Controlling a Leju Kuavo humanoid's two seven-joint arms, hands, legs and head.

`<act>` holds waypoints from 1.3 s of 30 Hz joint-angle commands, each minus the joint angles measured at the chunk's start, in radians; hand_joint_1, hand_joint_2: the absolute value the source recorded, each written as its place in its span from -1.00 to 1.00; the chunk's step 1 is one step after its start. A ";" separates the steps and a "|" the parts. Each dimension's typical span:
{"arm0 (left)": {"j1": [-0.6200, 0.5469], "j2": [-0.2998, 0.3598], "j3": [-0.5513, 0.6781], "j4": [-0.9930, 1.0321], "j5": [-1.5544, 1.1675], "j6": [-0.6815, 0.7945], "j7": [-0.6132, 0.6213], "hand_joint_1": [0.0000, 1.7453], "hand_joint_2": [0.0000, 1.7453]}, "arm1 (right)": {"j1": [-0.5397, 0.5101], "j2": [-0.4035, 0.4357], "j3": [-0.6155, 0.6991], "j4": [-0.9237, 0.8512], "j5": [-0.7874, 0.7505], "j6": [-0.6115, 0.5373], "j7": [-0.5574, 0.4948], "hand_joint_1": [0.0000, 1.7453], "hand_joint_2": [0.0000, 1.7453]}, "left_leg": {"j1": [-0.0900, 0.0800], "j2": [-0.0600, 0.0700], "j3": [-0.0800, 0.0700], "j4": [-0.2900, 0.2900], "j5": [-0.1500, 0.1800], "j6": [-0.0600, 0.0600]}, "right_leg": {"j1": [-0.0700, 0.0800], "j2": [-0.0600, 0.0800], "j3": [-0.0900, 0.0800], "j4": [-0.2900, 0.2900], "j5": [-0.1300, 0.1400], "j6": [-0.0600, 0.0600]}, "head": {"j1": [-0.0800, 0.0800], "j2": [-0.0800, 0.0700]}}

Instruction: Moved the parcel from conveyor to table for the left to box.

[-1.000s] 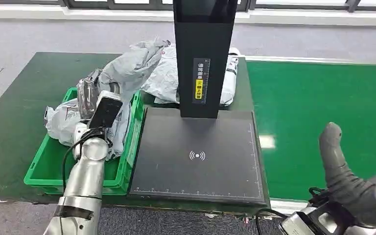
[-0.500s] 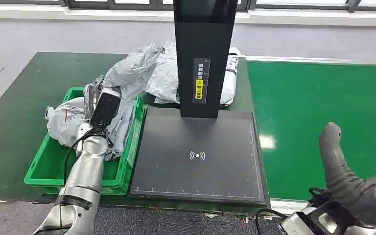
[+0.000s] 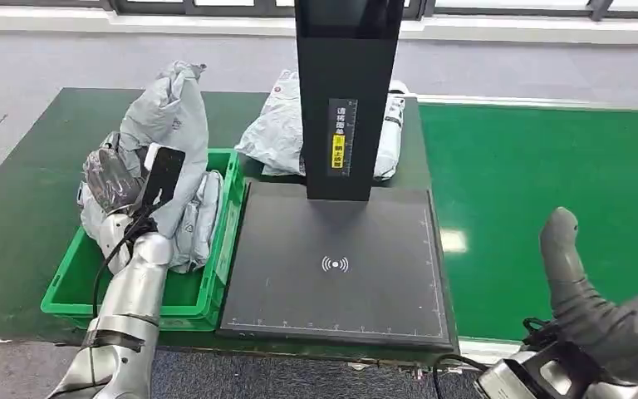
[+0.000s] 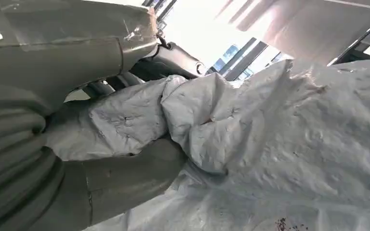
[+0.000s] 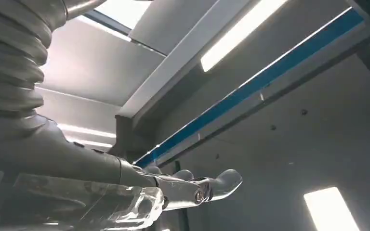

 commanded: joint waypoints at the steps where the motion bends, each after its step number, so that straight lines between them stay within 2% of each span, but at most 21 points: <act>1: 0.020 -0.051 0.225 -0.143 -0.268 0.003 0.092 1.00 1.00 | 0.036 0.044 -0.019 0.059 -0.010 0.001 0.000 -1.00 1.00 | 0.001 0.003 0.002 -0.001 -0.001 0.002 | 0.002 0.002 0.001 -0.002 0.000 -0.003 | 0.000 0.000; 10: 0.032 -0.088 0.344 -0.205 -0.363 0.003 0.083 1.00 1.00 | 0.037 0.044 -0.035 0.063 -0.019 0.001 0.000 -1.00 1.00 | 0.001 0.003 0.004 -0.003 0.000 0.003 | 0.002 0.001 0.003 -0.003 0.000 -0.004 | 0.000 0.000; 11: 0.029 -0.092 0.343 -0.193 -0.363 0.003 0.080 0.46 1.00 | 0.038 0.044 -0.037 0.061 -0.019 0.001 0.000 -1.00 1.00 | 0.001 0.002 0.004 -0.003 0.000 0.003 | 0.002 0.001 0.003 -0.004 0.000 -0.004 | 0.000 0.000; 12: 0.031 -0.094 0.348 -0.209 -0.372 0.003 0.075 -1.00 1.00 | 0.039 0.044 -0.038 0.061 -0.019 0.001 0.000 -1.00 1.00 | 0.001 0.001 0.003 -0.002 0.000 0.002 | 0.002 0.000 0.002 -0.002 0.000 -0.003 | 0.000 0.000; 15: 0.025 -0.105 0.352 -0.209 -0.385 0.003 0.078 -1.00 1.00 | 0.036 0.044 -0.042 0.063 -0.018 0.001 0.000 -1.00 1.00 | 0.001 0.001 0.005 -0.005 0.000 0.004 | 0.003 -0.001 0.005 -0.005 0.000 -0.005 | 0.000 0.000; 25: 0.024 -0.128 0.403 -0.247 -0.357 0.003 0.037 -1.00 1.00 | 0.024 0.044 -0.052 0.079 -0.029 0.001 0.000 -1.00 1.00 | 0.001 0.001 0.003 -0.002 0.000 0.002 | 0.002 -0.001 0.002 -0.002 0.000 -0.003 | 0.000 0.000; 39: 0.022 -0.134 0.411 -0.253 -0.354 0.003 0.022 -1.00 1.00 | 0.024 0.044 -0.057 0.078 -0.027 0.001 0.000 -1.00 1.00 | 0.001 0.000 0.003 -0.002 0.000 0.002 | 0.002 -0.001 0.003 -0.003 0.000 -0.004 | 0.000 0.000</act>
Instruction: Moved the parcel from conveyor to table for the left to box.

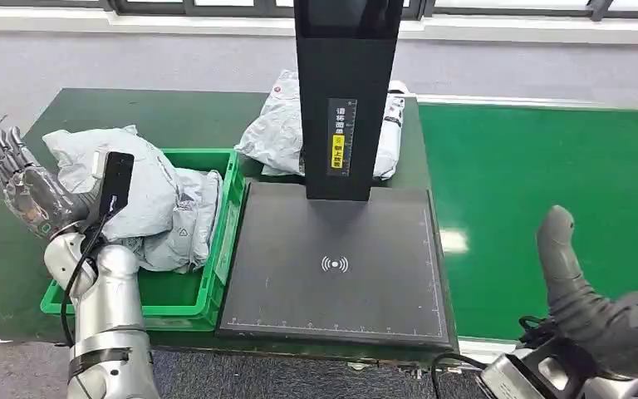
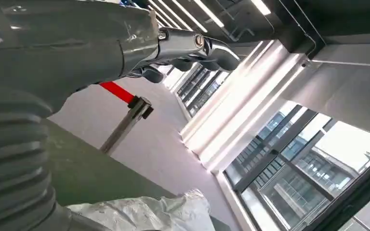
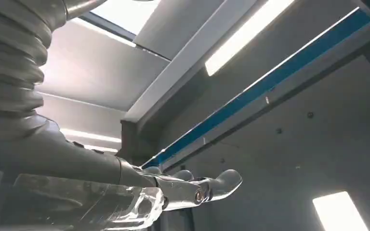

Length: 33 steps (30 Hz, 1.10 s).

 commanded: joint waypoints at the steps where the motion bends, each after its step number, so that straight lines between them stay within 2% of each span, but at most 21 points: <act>1: -0.022 -0.014 0.059 0.021 0.005 0.002 -0.012 -1.00 1.00 | 0.027 0.045 -0.055 0.055 -0.001 0.001 0.000 -1.00 1.00 | 0.000 0.000 0.002 -0.002 0.000 0.002 | 0.001 -0.001 0.002 -0.002 0.000 -0.003 | 0.000 0.000; 11: -0.024 -0.029 0.078 -0.016 0.016 0.002 -0.041 -1.00 1.00 | 0.026 0.045 -0.057 0.059 -0.004 0.001 0.000 -1.00 1.00 | 0.001 0.000 0.002 -0.001 0.000 0.001 | 0.001 -0.001 0.002 -0.002 0.000 -0.002 | 0.000 0.000; 17: 0.014 -0.039 0.119 -0.221 0.201 0.002 -0.198 -1.00 1.00 | 0.012 0.045 -0.047 0.090 -0.008 0.001 0.000 -1.00 1.00 | 0.001 0.004 0.002 -0.001 -0.001 0.002 | 0.002 0.002 0.002 -0.002 0.000 -0.003 | 0.000 0.000; 22: 0.043 -0.039 0.114 -0.302 0.364 0.002 -0.342 -1.00 1.00 | 0.006 0.045 -0.044 0.112 -0.015 0.001 0.000 -1.00 1.00 | 0.001 0.004 0.004 -0.003 -0.001 0.002 | 0.002 0.002 0.003 -0.003 0.000 -0.004 | 0.000 0.000; 24: 0.073 -0.039 0.026 -0.320 0.445 0.002 -0.374 -1.00 1.00 | 0.006 0.045 -0.042 0.126 -0.026 0.001 0.000 -1.00 1.00 | 0.001 0.002 0.002 -0.002 0.000 0.002 | 0.001 0.001 0.003 -0.002 0.000 -0.003 | 0.000 0.000; 25: 0.073 -0.039 0.026 -0.320 0.445 0.002 -0.374 -1.00 1.00 | 0.006 0.045 -0.042 0.126 -0.026 0.001 0.000 -1.00 1.00 | 0.001 0.002 0.003 -0.003 0.000 0.003 | 0.002 0.000 0.004 -0.003 0.000 -0.004 | 0.000 0.000; 26: 0.141 -0.039 -0.205 -0.266 0.651 0.002 -0.420 -1.00 1.00 | 0.022 0.045 0.009 0.161 -0.084 0.001 0.000 -1.00 1.00 | 0.001 0.001 0.002 -0.002 0.000 0.002 | 0.001 -0.001 0.003 -0.002 0.000 -0.003 | 0.000 0.000; 27: 0.176 -0.027 -0.341 -0.273 0.730 -0.011 -0.415 -1.00 1.00 | 0.037 0.045 0.074 0.202 -0.123 0.001 0.000 -1.00 1.00 | 0.001 0.001 0.004 -0.003 0.000 0.003 | 0.002 -0.001 0.004 -0.004 0.000 -0.004 | 0.000 0.000; 29: 0.197 -0.019 -0.430 -0.291 0.791 -0.083 -0.413 -1.00 1.00 | 0.039 0.045 0.131 0.260 -0.159 0.001 0.000 -1.00 1.00 | 0.001 -0.003 0.002 -0.003 0.001 0.002 | 0.002 -0.005 0.004 -0.003 -0.001 -0.003 | 0.000 0.000; 30: 0.197 -0.019 -0.430 -0.291 0.791 -0.083 -0.413 -1.00 1.00 | 0.039 0.045 0.131 0.260 -0.159 0.001 0.000 -1.00 1.00 | 0.001 -0.004 0.003 -0.004 0.002 0.003 | 0.002 -0.006 0.005 -0.005 0.000 -0.004 | 0.000 0.000; 31: 0.248 0.011 -0.574 -0.335 0.967 -0.277 -0.458 -1.00 1.00 | 0.026 -0.050 0.285 0.381 -0.315 0.083 0.000 -1.00 1.00 | 0.001 -0.003 0.002 -0.002 0.000 0.002 | 0.002 -0.005 0.004 -0.003 -0.001 -0.003 | 0.000 0.000; 32: 0.312 -0.009 -0.636 -0.367 1.052 -0.427 -0.482 -1.00 1.00 | -0.015 -0.096 0.356 0.452 -0.381 0.030 0.000 -1.00 1.00 | 0.001 -0.003 0.002 -0.002 0.001 0.003 | 0.002 -0.006 0.005 -0.004 -0.001 -0.004 | 0.000 0.000; 33: 0.343 0.001 -0.698 -0.390 1.100 -0.437 -0.484 -1.00 1.00 | -0.040 -0.110 0.399 0.493 -0.406 0.017 0.000 -1.00 1.00 | 0.001 0.002 0.003 -0.003 0.000 0.002 | 0.002 0.000 0.004 -0.004 0.001 -0.002 | 0.000 0.000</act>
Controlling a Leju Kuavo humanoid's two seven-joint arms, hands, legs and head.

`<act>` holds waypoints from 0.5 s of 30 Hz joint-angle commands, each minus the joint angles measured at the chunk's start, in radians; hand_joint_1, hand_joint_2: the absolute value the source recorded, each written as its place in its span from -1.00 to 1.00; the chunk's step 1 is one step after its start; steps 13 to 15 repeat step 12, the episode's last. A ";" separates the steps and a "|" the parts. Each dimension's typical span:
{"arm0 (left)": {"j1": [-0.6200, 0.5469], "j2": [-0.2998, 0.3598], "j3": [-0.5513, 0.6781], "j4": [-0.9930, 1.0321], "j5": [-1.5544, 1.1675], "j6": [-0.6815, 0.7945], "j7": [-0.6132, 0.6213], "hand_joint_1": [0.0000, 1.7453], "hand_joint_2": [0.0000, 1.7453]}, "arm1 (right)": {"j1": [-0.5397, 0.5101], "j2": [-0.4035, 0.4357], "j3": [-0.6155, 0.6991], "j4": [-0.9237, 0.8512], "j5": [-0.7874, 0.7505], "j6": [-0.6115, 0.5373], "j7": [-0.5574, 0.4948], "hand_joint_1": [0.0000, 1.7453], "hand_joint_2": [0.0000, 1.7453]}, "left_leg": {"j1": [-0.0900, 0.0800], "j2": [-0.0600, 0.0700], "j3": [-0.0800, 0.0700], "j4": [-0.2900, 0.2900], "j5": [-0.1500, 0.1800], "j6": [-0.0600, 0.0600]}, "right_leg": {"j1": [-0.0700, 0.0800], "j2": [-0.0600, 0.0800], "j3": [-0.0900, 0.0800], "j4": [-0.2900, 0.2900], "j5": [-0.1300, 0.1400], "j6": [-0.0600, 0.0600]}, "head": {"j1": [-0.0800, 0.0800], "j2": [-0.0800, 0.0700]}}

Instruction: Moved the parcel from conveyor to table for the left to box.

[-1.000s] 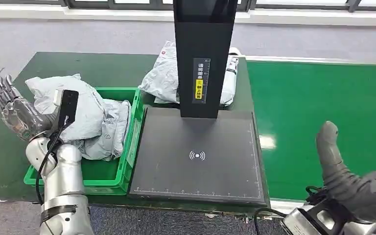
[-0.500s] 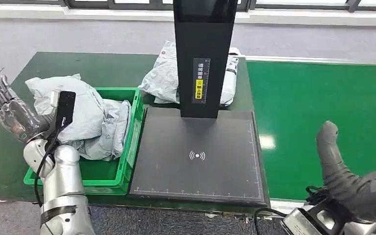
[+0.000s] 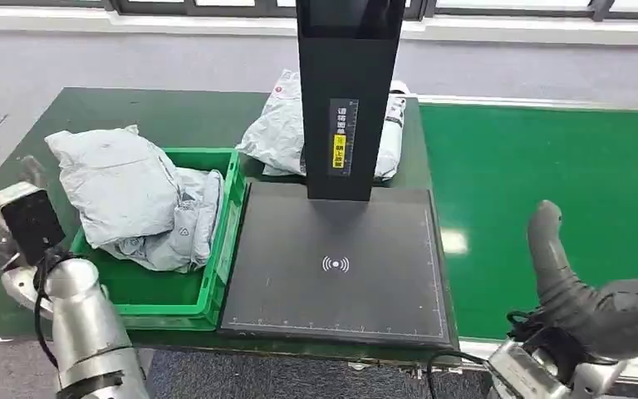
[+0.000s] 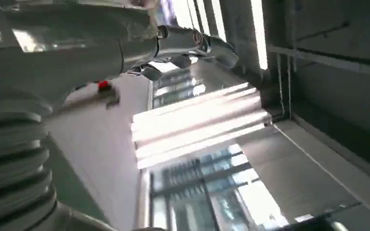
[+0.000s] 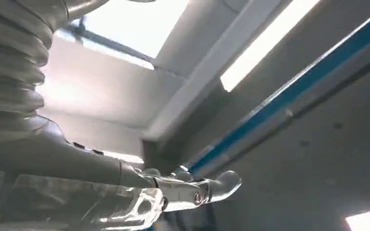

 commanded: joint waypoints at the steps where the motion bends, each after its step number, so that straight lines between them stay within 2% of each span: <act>1: 0.228 0.055 -0.653 -0.127 0.460 -0.435 -0.074 -1.00 1.00 | -0.048 -0.103 0.404 0.444 -0.323 0.025 -0.015 -1.00 1.00 | 0.001 0.006 0.005 -0.004 0.000 0.002 | 0.001 0.004 0.004 -0.005 0.002 -0.003 | 0.000 0.000; 2: 0.250 0.066 -0.691 -0.124 0.676 -0.676 -0.074 -1.00 1.00 | -0.077 -0.086 0.437 0.475 -0.415 0.173 -0.015 -1.00 1.00 | 0.001 0.009 0.007 -0.007 0.000 0.003 | 0.002 0.007 0.006 -0.008 0.003 -0.004 | 0.000 0.000; 4: 0.265 0.039 -0.689 -0.101 0.699 -0.741 -0.074 -1.00 1.00 | -0.104 -0.055 0.466 0.522 -0.432 0.186 -0.015 -1.00 1.00 | 0.001 0.008 0.004 -0.003 -0.001 0.001 | 0.002 0.006 0.002 -0.003 0.001 -0.003 | 0.000 0.000; 8: 0.278 0.003 -0.646 -0.064 0.723 -0.803 -0.074 -1.00 1.00 | -0.114 -0.036 0.481 0.531 -0.499 0.209 -0.015 -1.00 1.00 | 0.001 0.005 0.005 -0.005 0.000 0.002 | 0.002 0.002 0.004 -0.005 0.001 -0.003 | 0.000 0.000; 15: 0.289 0.003 -0.655 0.019 0.807 -0.814 -0.074 -1.00 1.00 | -0.097 -0.024 0.447 0.553 -0.536 0.216 -0.015 -1.00 1.00 | 0.000 0.004 0.005 -0.006 -0.001 0.002 | 0.001 0.001 0.006 -0.005 0.000 -0.003 | 0.000 0.000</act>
